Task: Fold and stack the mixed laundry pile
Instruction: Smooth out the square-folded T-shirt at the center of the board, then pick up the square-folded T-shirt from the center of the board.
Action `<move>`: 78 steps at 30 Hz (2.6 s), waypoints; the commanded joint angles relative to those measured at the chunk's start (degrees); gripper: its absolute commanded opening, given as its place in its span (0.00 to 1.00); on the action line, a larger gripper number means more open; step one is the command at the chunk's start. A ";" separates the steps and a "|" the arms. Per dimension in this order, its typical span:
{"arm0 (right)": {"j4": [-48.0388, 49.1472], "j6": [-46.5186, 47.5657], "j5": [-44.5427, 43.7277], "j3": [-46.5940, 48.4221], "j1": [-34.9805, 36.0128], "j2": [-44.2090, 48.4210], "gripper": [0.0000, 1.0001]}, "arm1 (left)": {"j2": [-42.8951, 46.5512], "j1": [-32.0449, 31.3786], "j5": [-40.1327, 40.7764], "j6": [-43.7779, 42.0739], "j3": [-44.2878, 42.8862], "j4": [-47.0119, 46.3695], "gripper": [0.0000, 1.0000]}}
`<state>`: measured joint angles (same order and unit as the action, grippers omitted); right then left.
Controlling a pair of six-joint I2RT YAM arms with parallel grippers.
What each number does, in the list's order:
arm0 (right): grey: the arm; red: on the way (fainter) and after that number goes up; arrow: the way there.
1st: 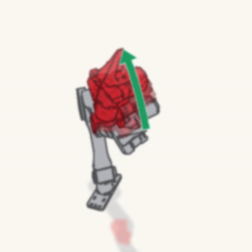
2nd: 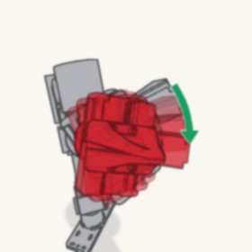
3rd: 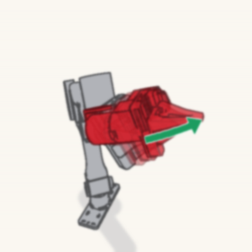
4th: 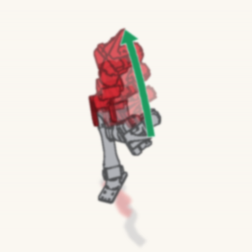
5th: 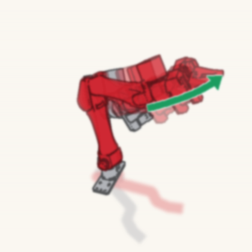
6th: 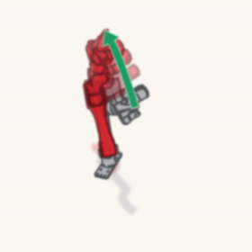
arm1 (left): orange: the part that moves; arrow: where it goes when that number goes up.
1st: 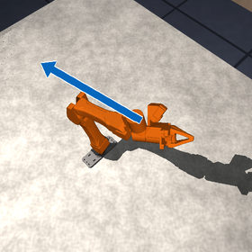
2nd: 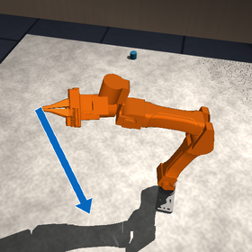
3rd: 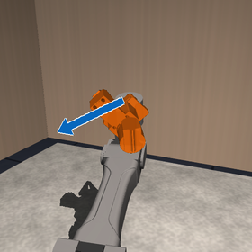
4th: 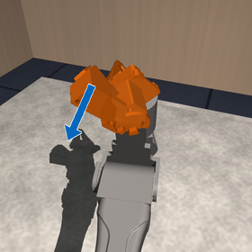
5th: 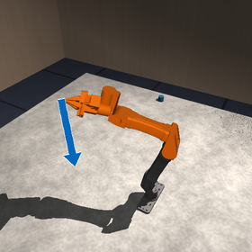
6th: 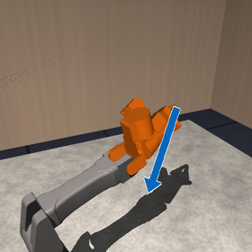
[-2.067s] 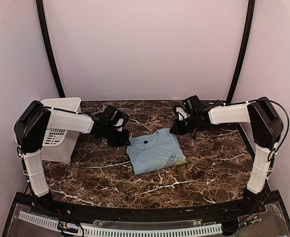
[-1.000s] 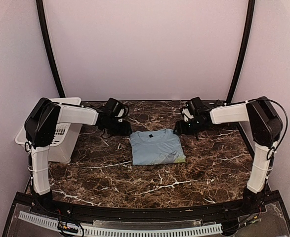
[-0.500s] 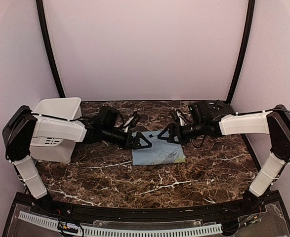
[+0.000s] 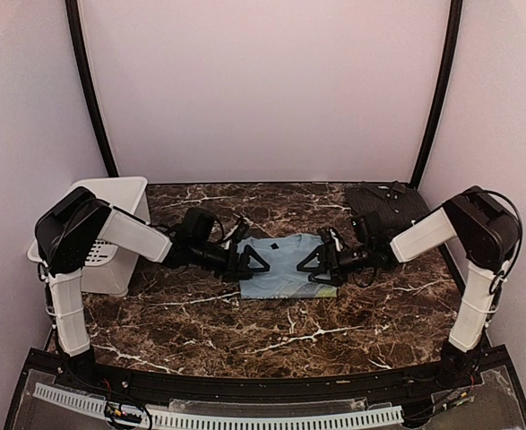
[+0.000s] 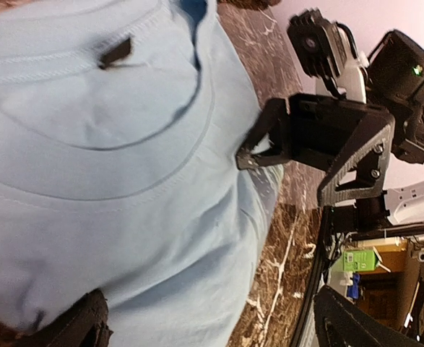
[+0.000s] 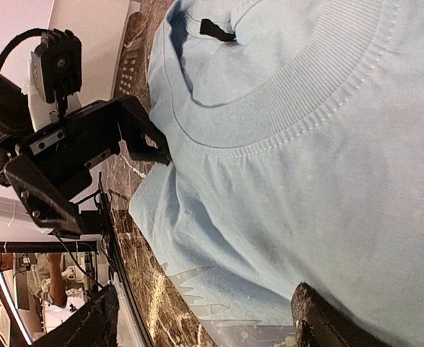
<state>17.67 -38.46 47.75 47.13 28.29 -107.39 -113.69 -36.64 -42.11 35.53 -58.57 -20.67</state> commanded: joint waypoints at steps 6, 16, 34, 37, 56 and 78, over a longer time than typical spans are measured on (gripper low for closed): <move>-13.39 3.42 -9.71 -4.19 -3.48 17.23 0.79 | 14.16 -3.39 25.11 -18.85 -2.83 18.69 0.99; -22.80 4.97 -14.29 -4.95 -9.31 21.56 0.71 | 7.64 -19.03 38.29 -45.29 -11.79 13.72 0.80; -19.96 3.10 -12.06 -8.94 -10.80 20.96 0.70 | -18.67 -27.27 38.96 -63.93 -35.75 19.83 0.43; -20.04 3.13 -12.15 -9.28 -10.97 21.34 0.70 | -20.83 -27.47 39.47 -64.34 -37.10 21.05 0.38; -9.74 -10.34 -12.68 -9.23 -8.61 15.58 0.69 | -13.02 -25.41 32.61 -55.66 -30.34 8.66 0.00; 5.68 -27.41 -16.60 -5.94 -1.00 3.93 0.70 | -11.40 -24.44 31.78 -54.78 -28.84 5.14 0.00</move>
<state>20.27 -62.52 34.20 40.12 26.28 -100.79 -130.34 -61.34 -9.28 -19.86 -88.90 -12.53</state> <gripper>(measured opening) 0.712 0.027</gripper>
